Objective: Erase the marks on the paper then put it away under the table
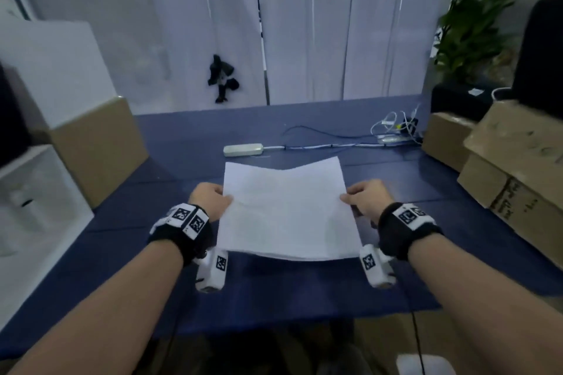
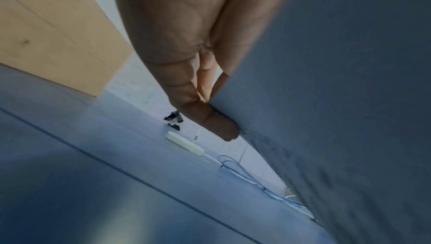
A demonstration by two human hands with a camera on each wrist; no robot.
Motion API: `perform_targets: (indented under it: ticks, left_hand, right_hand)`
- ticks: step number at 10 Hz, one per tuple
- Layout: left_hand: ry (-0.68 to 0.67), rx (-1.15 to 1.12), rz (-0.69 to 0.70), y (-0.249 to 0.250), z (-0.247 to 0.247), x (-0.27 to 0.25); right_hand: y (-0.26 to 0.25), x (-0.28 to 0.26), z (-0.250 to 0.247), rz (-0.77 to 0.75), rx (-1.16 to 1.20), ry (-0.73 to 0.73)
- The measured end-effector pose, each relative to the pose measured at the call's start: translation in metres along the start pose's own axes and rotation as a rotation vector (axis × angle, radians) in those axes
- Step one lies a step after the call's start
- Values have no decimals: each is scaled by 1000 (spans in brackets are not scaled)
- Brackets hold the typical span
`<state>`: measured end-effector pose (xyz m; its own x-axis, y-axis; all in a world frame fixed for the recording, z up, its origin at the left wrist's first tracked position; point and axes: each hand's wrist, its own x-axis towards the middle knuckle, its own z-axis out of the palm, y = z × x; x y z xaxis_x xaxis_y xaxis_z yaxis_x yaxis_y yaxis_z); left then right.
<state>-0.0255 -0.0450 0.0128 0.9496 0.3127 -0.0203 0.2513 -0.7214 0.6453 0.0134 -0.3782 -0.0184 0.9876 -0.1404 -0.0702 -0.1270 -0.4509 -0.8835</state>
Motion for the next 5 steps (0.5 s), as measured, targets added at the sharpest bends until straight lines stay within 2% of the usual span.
perform_targets:
  ticks: [2, 5]
  left_hand:
    - [6, 85, -83, -30, 12, 38]
    - [-67, 168, -126, -43, 24, 50]
  right_hand:
    - [-6, 47, 53, 40, -299, -66]
    - [-1, 56, 59, 114, -228, -48]
